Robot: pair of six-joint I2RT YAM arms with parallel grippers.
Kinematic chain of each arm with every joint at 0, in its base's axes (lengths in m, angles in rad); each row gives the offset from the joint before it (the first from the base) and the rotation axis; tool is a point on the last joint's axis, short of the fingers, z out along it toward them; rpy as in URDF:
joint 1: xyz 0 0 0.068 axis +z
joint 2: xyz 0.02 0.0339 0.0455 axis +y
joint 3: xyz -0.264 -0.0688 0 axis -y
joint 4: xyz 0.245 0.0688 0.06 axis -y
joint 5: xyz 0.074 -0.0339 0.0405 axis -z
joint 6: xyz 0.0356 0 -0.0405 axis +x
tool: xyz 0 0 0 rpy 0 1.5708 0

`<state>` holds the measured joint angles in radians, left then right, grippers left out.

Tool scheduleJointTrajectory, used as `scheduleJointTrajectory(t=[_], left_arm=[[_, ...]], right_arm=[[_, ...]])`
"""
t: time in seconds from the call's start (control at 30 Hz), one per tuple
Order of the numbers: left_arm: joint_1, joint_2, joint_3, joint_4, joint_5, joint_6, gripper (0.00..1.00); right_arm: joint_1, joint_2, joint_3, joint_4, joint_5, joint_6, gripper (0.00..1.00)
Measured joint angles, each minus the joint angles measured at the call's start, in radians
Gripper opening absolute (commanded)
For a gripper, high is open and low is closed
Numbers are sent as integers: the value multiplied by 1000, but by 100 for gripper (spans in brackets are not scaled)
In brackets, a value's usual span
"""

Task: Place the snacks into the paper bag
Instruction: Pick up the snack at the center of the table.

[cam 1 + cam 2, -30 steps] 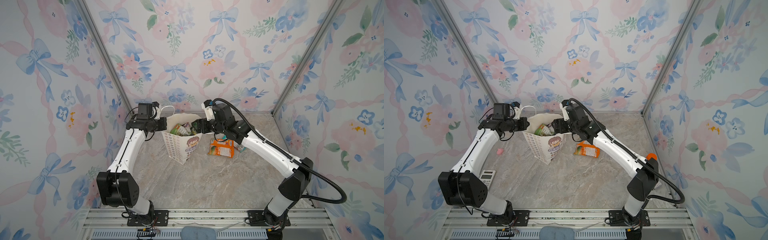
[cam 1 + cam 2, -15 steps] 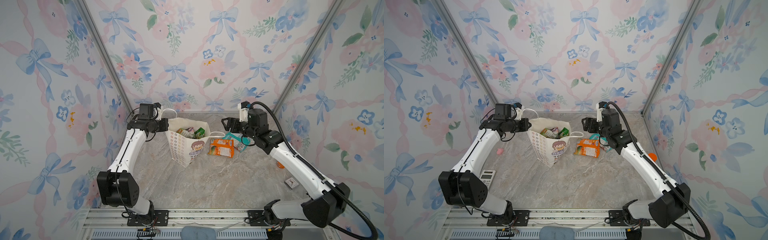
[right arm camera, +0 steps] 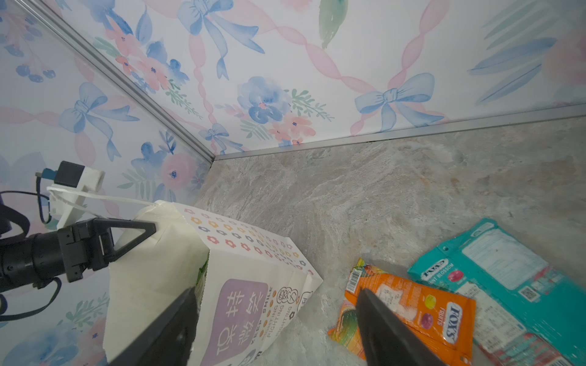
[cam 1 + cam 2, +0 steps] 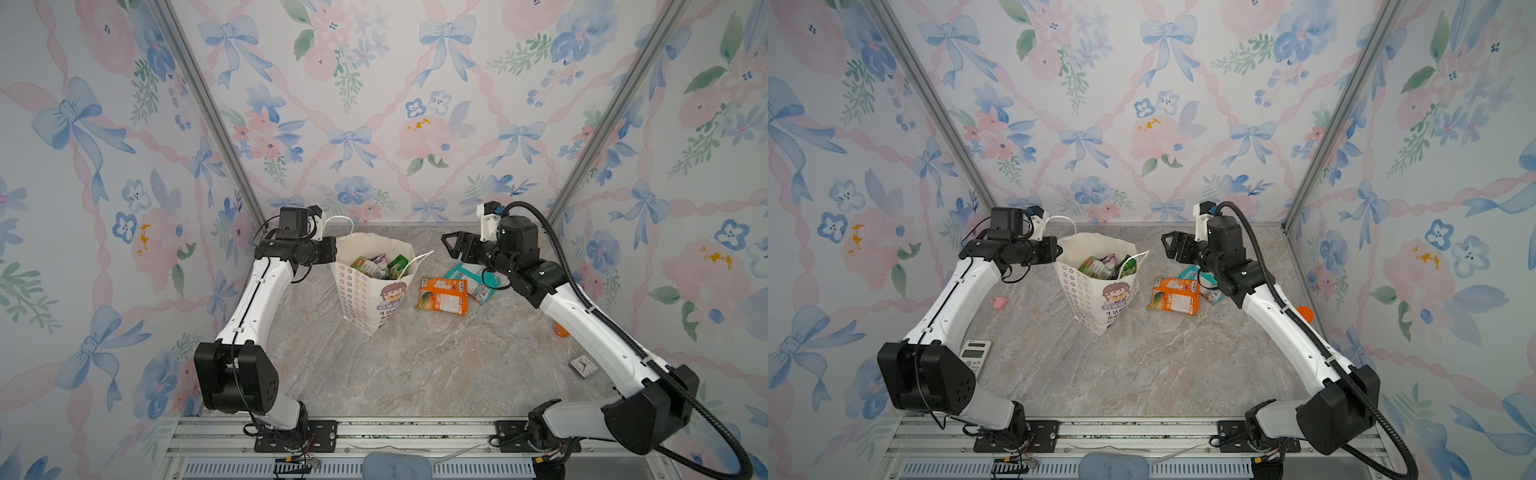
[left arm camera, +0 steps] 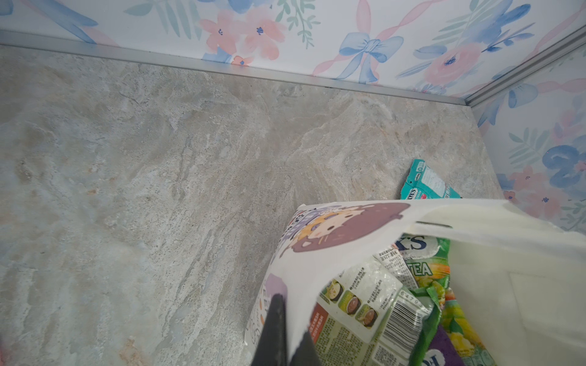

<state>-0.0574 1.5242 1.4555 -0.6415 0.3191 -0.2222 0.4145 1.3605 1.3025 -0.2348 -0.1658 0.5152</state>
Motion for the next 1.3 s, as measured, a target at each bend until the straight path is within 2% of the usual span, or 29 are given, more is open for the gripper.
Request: scheduleJointTrajectory(t=[0.23,0.43,0.73,0.93,1.17,1.3], left_arm=[[0,0,0,0,0,0,0],[0,0,0,0,0,0,0],[0,0,0,0,0,0,0],[0,0,0,0,0,0,0],[0,0,0,0,0,0,0],[0,0,0,0,0,0,0]], right_arm=[[-122,0,-149,17,-42,36,77],[-173,42,-289,19,-80,54,73],[-178,207,-378,63,-168,81,69],[-178,256,-381,118,-191,92,68],[-178,267,-401,122,-175,95,69],[-178,225,-427,98,-145,87,69]])
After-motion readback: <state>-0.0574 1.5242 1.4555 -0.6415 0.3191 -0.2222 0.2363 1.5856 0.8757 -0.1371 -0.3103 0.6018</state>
